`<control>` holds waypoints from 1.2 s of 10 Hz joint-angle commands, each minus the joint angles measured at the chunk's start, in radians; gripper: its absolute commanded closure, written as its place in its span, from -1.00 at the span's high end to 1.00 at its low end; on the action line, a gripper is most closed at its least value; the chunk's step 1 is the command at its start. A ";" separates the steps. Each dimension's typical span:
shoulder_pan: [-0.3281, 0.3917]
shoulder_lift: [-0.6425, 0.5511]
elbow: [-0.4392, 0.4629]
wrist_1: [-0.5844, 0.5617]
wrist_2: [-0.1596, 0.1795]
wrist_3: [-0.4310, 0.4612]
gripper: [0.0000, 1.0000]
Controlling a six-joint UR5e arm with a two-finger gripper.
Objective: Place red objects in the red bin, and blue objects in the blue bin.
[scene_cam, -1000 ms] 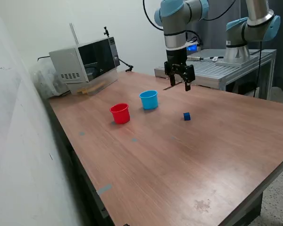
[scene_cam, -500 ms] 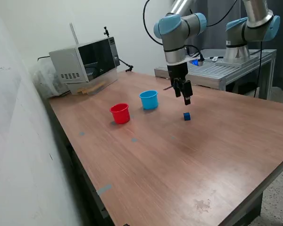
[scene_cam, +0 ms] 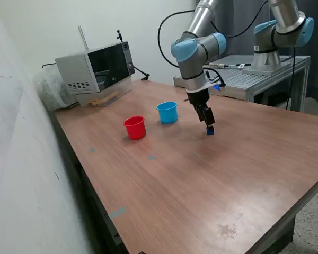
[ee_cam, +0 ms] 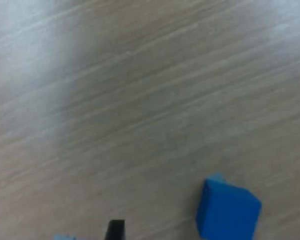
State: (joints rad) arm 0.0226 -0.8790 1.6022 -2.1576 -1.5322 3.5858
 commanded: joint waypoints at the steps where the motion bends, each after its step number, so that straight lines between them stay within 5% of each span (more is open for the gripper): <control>1: 0.016 0.009 0.001 -0.001 0.007 0.002 1.00; 6: 0.034 0.011 -0.002 0.001 0.006 0.001 1.00; 7: 0.031 0.011 -0.004 0.001 0.004 0.001 -1.00; 12: 0.028 0.006 -0.011 0.005 0.004 0.001 -1.00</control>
State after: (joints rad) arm 0.0470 -0.8694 1.5965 -2.1531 -1.5288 3.5864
